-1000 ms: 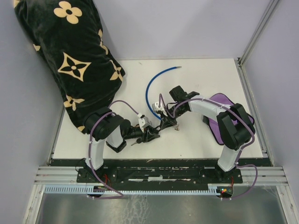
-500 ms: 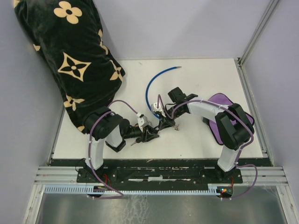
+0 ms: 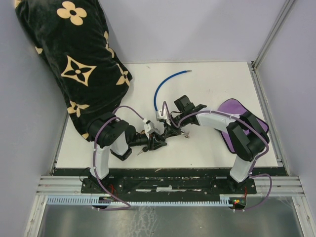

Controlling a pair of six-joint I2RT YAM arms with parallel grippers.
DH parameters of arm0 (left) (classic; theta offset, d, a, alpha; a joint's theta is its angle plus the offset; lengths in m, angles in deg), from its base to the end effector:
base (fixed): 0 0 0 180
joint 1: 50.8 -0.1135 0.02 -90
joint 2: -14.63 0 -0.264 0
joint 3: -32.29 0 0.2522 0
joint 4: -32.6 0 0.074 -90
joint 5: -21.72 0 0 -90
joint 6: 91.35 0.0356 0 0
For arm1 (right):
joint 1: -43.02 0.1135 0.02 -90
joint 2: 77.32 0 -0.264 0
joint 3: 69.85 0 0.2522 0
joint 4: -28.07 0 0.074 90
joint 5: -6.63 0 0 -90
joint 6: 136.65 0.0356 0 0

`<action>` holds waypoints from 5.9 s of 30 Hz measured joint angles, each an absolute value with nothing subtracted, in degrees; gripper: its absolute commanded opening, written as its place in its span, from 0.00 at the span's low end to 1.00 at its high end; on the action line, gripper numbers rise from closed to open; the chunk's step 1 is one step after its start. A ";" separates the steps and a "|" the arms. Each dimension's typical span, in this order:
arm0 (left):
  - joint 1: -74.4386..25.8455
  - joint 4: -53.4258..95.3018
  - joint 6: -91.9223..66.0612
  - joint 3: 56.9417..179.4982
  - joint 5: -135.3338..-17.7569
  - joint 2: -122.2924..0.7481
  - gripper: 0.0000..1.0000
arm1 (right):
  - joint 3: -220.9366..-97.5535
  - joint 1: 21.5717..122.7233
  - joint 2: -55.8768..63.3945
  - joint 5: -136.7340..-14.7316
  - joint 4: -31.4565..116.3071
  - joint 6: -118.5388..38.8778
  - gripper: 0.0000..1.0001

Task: Lock with the key
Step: Lock the lock.

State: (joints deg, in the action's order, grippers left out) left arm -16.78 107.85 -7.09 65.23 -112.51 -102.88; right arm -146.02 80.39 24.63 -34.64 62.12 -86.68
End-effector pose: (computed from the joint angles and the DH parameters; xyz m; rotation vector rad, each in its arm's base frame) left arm 0.2049 -0.1683 0.0805 1.0034 1.5346 -1.1629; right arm 0.2625 0.2342 0.1778 -1.7288 1.6894 1.0713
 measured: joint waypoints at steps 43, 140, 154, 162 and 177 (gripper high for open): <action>-15.29 107.78 -8.57 65.95 -113.74 -103.30 0.03 | -150.33 78.99 25.70 -31.52 76.24 -86.50 0.61; -17.54 107.19 -10.02 61.03 -118.41 -100.13 0.03 | -152.58 83.64 26.62 -34.23 76.66 -88.97 0.50; -17.23 106.38 -21.43 62.72 -107.83 -89.37 0.03 | -168.40 66.62 12.46 -32.35 94.49 -87.86 0.74; -17.34 106.16 -43.17 64.71 -93.67 -77.79 0.03 | -149.39 64.65 -0.94 -21.90 71.72 -62.61 0.74; -8.60 100.24 -61.99 75.55 -61.08 -72.04 0.03 | -130.61 65.78 -0.33 -25.44 17.47 -11.75 0.86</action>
State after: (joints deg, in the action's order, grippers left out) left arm -8.60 100.24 -61.99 75.55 -61.08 -72.04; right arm -130.61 65.78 -0.33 -25.44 17.47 -11.75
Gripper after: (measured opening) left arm 0.411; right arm 0.879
